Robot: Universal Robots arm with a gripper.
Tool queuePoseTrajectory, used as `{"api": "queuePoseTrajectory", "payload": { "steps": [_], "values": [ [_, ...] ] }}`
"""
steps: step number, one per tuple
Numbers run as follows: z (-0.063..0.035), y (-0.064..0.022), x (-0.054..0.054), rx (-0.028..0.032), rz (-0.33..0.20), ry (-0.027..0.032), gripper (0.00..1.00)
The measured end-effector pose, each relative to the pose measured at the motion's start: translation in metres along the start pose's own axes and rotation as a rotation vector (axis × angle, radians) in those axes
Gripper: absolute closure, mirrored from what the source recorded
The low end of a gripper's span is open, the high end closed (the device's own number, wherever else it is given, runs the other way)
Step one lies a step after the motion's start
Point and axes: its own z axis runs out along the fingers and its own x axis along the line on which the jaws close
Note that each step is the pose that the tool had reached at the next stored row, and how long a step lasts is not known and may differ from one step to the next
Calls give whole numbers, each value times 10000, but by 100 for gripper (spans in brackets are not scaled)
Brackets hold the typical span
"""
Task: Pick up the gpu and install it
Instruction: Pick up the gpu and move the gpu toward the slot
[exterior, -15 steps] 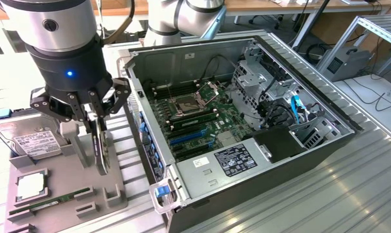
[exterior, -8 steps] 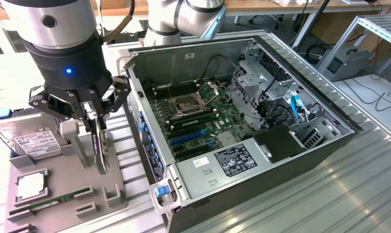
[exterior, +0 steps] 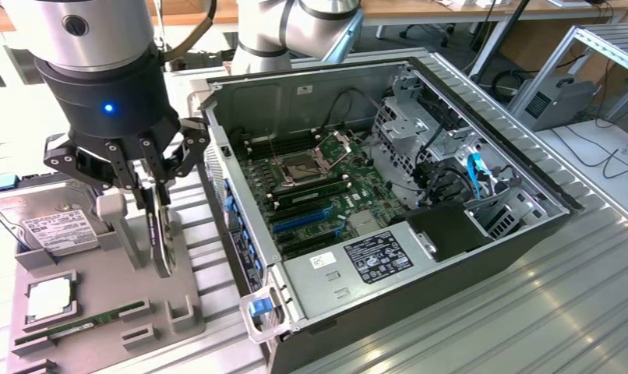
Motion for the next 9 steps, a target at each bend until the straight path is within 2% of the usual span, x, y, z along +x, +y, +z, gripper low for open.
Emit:
{"api": "queuePoseTrajectory", "payload": {
  "steps": [9],
  "values": [
    [-45,2,-2,0,0,1,73]
  ]
}}
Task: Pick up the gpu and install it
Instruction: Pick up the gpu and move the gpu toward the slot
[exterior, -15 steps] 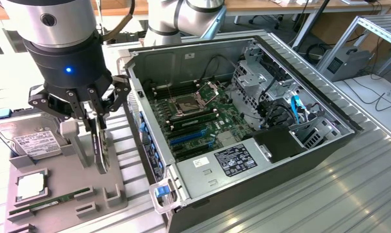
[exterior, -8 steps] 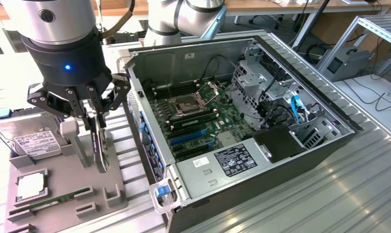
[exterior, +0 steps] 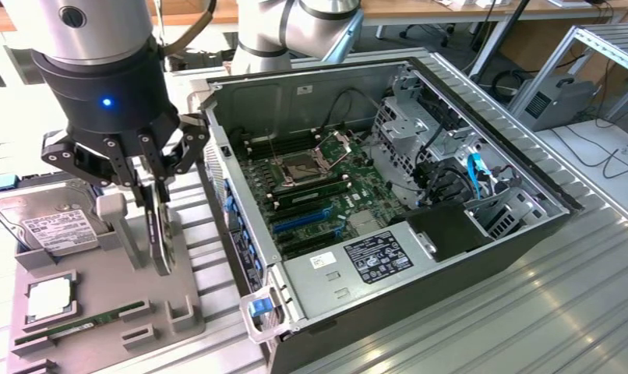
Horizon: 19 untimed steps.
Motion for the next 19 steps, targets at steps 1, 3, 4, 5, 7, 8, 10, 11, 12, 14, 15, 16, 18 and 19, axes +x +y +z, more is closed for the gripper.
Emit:
{"api": "queuePoseTrajectory", "payload": {
  "steps": [1,3,4,5,7,8,10,11,12,14,15,16,18,19],
  "values": [
    [-5,0,0,0,0,0,73],
    [-14,1,0,0,0,0,73],
    [-18,1,-1,0,0,0,73],
    [-24,1,-1,0,0,0,73],
    [-33,1,-1,-1,0,0,73],
    [-39,1,-1,-1,0,0,73],
    [-49,2,-1,0,0,0,73],
    [-55,2,-2,1,1,0,73],
    [-61,2,-2,1,1,1,73],
    [-74,3,-2,-1,0,0,73],
    [-79,3,-2,0,0,0,73],
    [-84,3,-3,0,0,0,73],
    [-99,3,-3,-1,0,-1,73],
    [-104,4,-3,0,1,0,73]
  ]
}}
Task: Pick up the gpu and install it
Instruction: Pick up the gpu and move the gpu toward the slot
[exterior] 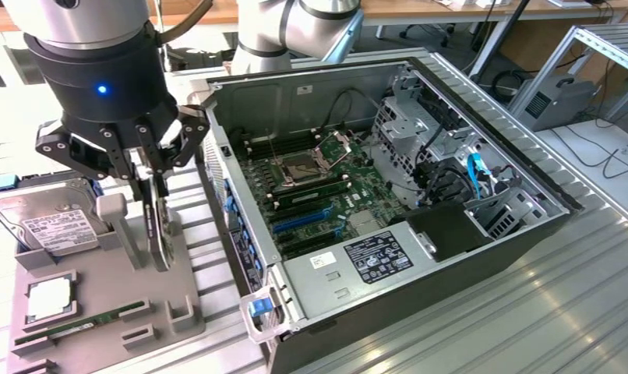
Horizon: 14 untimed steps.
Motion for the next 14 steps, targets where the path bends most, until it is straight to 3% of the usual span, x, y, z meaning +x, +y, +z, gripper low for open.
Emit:
{"api": "queuePoseTrajectory", "payload": {
  "steps": [14],
  "values": [
    [-78,3,-2,0,0,0,73]
  ]
}}
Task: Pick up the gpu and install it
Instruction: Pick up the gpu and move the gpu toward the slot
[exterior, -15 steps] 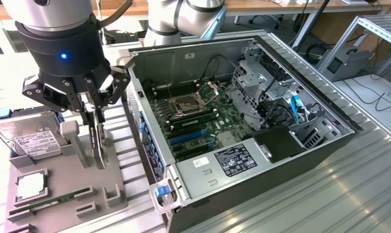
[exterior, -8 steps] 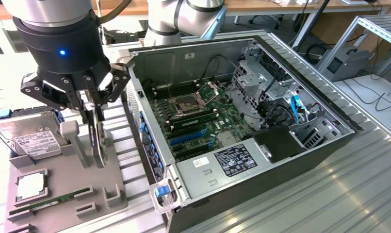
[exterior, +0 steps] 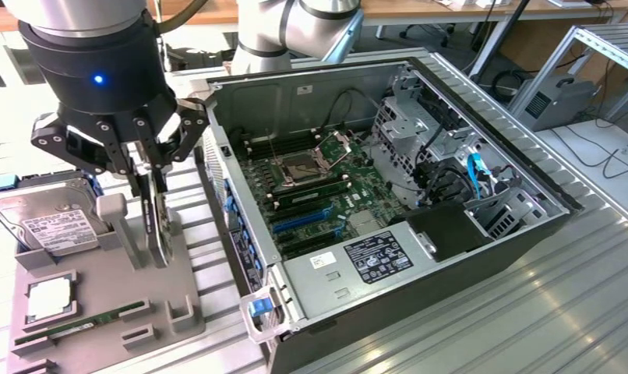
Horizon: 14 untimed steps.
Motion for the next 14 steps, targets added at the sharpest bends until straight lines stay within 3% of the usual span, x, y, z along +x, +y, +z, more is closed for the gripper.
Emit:
{"api": "queuePoseTrajectory", "payload": {
  "steps": [14],
  "values": [
    [-78,3,-3,0,-1,0,73]
  ]
}}
